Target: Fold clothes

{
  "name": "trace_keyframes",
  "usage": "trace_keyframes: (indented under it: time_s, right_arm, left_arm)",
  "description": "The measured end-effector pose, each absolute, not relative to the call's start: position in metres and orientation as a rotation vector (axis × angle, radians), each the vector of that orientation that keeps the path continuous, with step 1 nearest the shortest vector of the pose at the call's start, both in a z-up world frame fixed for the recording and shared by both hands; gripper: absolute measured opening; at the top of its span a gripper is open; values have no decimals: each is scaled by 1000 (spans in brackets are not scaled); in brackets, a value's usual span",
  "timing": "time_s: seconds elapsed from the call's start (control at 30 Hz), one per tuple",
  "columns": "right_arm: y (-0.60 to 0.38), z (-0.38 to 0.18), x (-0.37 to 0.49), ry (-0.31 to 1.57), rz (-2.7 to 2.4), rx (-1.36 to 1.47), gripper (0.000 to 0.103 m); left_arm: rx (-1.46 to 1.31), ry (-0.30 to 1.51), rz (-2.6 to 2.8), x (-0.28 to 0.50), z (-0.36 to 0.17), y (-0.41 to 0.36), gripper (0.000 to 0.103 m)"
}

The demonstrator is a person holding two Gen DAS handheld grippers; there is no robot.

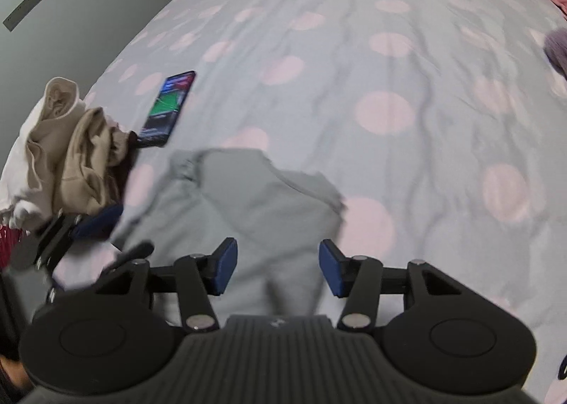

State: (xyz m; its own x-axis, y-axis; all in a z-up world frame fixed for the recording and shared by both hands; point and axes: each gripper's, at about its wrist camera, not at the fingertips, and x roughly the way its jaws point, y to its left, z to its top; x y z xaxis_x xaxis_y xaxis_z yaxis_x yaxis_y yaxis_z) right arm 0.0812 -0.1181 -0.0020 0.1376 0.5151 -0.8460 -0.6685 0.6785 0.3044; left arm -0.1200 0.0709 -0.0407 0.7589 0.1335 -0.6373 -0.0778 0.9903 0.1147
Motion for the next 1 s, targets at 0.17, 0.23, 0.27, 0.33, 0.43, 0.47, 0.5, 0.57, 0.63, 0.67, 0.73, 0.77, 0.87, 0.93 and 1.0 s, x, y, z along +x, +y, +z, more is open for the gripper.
trace_keyframes:
  time_s: [0.17, 0.23, 0.27, 0.33, 0.43, 0.47, 0.5, 0.57, 0.63, 0.67, 0.73, 0.77, 0.87, 0.93, 1.0]
  right_arm:
    - [-139, -29, 81, 1166, 860, -136, 55]
    - [-141, -38, 78, 1165, 882, -122, 59]
    - [-141, -43, 77, 1169, 891, -111, 61]
    - [-144, -54, 76, 1199, 901, -56, 65]
    - [-148, -66, 73, 1246, 924, 9, 65]
    - [-149, -69, 72, 1260, 931, 23, 65]
    - [-151, -72, 71, 1273, 935, 39, 66]
    - [-156, -78, 70, 1309, 938, 82, 66]
    - [-161, -85, 69, 1358, 942, 134, 67]
    - [-162, -88, 69, 1378, 948, 154, 67]
    - [-163, -94, 67, 1408, 958, 200, 68]
    - [-163, -98, 66, 1418, 959, 222, 68]
    - [-163, -106, 64, 1443, 948, 278, 68]
    - [-163, -107, 63, 1439, 952, 297, 68]
    - [-162, -109, 64, 1434, 955, 323, 68]
  left_arm:
    - [-297, 750, 168, -133, -70, 118, 46]
    - [-297, 726, 167, -142, -64, 118, 48]
    - [-294, 716, 165, -145, -61, 118, 49]
    - [-352, 711, 153, -147, -57, 125, 51]
    - [-539, 720, 110, -151, -57, 148, 59]
    - [-575, 752, 90, -148, -59, 154, 59]
    - [-602, 787, 70, -144, -62, 160, 59]
    - [-618, 828, 60, -138, -67, 164, 59]
    - [-646, 859, 57, -133, -73, 168, 63]
    - [-673, 869, 59, -133, -76, 170, 63]
    - [-753, 889, 48, -131, -87, 175, 65]
    - [-795, 904, 40, -129, -92, 177, 66]
    - [-900, 913, 29, -124, -103, 186, 72]
    - [-977, 911, 28, -121, -108, 193, 75]
    - [-1047, 917, 30, -117, -114, 200, 75]
